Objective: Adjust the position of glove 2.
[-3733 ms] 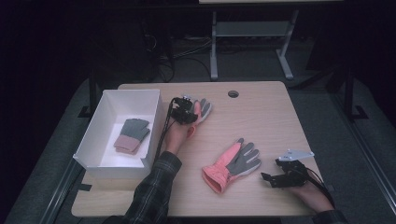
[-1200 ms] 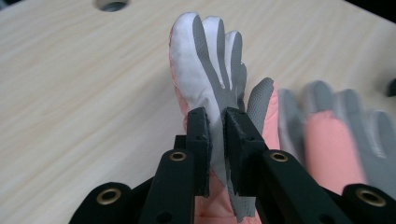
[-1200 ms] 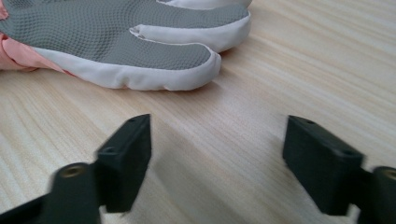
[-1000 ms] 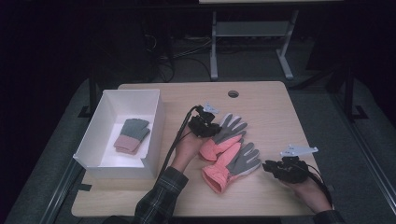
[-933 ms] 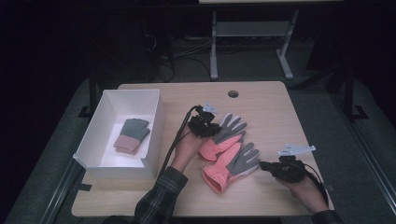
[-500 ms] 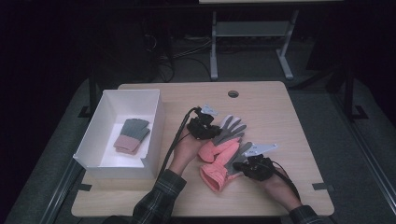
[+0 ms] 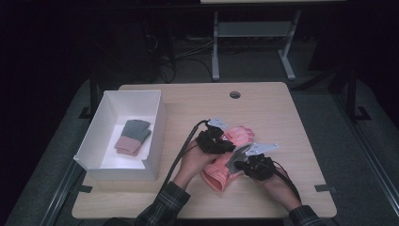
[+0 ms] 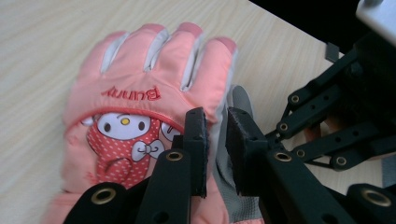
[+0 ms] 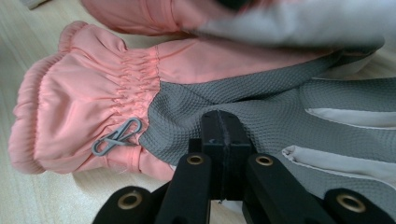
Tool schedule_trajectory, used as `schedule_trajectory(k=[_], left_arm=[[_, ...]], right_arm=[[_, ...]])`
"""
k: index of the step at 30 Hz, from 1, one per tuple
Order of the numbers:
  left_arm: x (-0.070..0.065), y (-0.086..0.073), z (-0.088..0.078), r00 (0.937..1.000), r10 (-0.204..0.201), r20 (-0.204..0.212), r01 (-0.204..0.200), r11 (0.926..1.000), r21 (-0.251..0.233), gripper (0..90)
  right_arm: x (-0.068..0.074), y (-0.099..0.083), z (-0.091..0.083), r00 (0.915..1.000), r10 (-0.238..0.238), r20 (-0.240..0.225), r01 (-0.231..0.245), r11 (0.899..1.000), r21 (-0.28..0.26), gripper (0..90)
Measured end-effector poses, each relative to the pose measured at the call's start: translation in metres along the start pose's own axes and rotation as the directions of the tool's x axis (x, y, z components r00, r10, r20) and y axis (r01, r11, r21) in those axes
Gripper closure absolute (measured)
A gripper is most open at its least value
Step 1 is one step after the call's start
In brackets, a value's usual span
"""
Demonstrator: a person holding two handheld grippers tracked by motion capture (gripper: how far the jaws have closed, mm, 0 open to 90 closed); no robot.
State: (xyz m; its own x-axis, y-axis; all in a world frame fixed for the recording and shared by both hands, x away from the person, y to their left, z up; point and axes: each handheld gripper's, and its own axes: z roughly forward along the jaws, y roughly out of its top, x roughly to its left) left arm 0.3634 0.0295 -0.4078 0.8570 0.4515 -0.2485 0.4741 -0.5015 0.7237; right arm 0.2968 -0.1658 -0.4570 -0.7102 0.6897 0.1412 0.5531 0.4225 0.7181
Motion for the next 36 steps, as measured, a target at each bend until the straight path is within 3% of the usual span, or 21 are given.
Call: schedule_trajectory(k=[6,7,9,12,17,19,21,24,27,28,32,36], left_arm=[[0.0,0.01,-0.019,0.999,0.035,-0.027,-0.037,0.9977,-0.057,67.6],[0.002,0.012,-0.023,0.9972,0.05,-0.056,-0.053,0.9967,-0.061,64.1],[0.009,0.016,-0.029,0.9909,0.085,-0.104,-0.09,0.9949,-0.046,58.6],[0.021,0.014,-0.03,0.9899,0.089,-0.11,-0.093,0.9951,-0.031,55.3],[0.045,0.005,-0.015,0.9909,0.099,-0.092,-0.094,0.9942,0.053,46.2],[0.05,-0.001,-0.006,0.9959,0.083,-0.034,-0.081,0.9952,0.054,44.9],[0.051,-0.005,0.001,0.9961,0.088,-0.004,-0.088,0.9942,0.062,46.7],[0.051,-0.01,0.009,0.9976,0.066,0.023,-0.067,0.9949,0.075,61.9],[0.05,-0.01,0.008,0.9973,0.072,0.016,-0.073,0.9936,0.085,83.4],[0.049,-0.008,0.007,0.9977,0.067,0.014,-0.068,0.9934,0.092,86.6],[0.046,0.0,-0.006,0.9957,0.084,-0.041,-0.08,0.9919,0.099,88.9],[0.046,0.004,-0.021,0.9965,0.063,-0.055,-0.057,0.9933,0.1,88.9]], right_arm=[[-0.001,0.0,-0.004,1.0,-0.005,-0.006,0.005,1.0,-0.017,89.9],[-0.002,0.0,-0.005,1.0,0.0,-0.005,0.0,1.0,-0.019,89.8],[-0.003,-0.001,-0.006,1.0,-0.001,-0.006,0.001,1.0,-0.018,89.7],[-0.003,-0.002,-0.006,1.0,0.003,-0.005,-0.003,1.0,-0.012,89.5],[-0.003,-0.002,-0.005,1.0,0.002,-0.003,-0.002,1.0,-0.008,89.5],[-0.003,-0.002,-0.005,1.0,-0.001,-0.003,0.001,1.0,-0.007,89.6],[-0.003,-0.003,-0.004,1.0,-0.002,-0.001,0.002,1.0,-0.004,89.6],[-0.003,-0.003,-0.002,1.0,-0.003,0.002,0.003,1.0,0.001,89.7],[-0.003,-0.003,-0.002,1.0,0.001,-0.001,-0.001,1.0,-0.001,89.7],[-0.003,-0.003,-0.002,1.0,0.0,0.0,0.0,1.0,-0.002,89.6],[-0.002,-0.002,-0.005,1.0,-0.005,-0.002,0.005,1.0,-0.02,89.9],[0.003,0.0,-0.016,0.9973,-0.03,-0.067,0.027,0.999,-0.044,90.0]])
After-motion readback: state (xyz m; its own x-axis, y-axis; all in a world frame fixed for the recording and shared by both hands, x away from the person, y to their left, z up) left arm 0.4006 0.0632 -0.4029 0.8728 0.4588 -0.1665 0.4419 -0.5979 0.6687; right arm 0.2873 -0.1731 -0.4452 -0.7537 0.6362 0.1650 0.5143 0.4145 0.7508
